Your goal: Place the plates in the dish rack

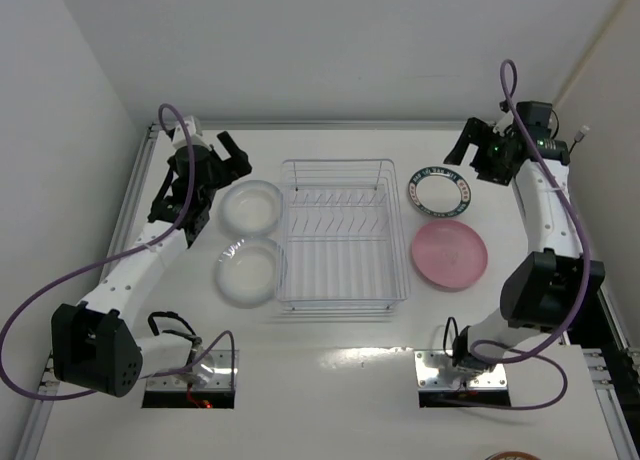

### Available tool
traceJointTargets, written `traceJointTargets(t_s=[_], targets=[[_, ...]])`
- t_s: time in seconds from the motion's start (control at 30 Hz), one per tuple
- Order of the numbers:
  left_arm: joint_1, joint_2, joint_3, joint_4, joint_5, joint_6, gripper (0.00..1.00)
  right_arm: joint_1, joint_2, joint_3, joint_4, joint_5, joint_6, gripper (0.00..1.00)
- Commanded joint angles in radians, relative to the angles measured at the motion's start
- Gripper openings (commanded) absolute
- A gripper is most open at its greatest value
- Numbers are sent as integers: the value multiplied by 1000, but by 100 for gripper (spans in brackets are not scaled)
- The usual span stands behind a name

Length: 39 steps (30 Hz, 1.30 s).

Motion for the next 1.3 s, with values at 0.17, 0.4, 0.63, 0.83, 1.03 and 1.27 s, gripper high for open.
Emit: traceJointTargets(t_s=[0.17, 0.4, 0.63, 0.83, 1.03, 1.27], targets=[[10, -31, -17, 46, 46, 27, 100, -110, 79, -113, 172, -222, 115, 100], [10, -31, -27, 56, 70, 27, 100, -183, 242, -149, 450, -338, 321, 100], [10, -41, -36, 46, 70, 37, 100, -222, 397, -51, 353, -264, 277, 100], [10, -31, -36, 5, 52, 37, 100, -259, 451, -27, 306, -224, 252, 100], [10, -4, -7, -4, 52, 37, 100, -308, 487, -47, 315, -224, 222, 97], [10, 38, 36, -23, 52, 55, 100, -308, 622, -1, 294, -302, 149, 90]])
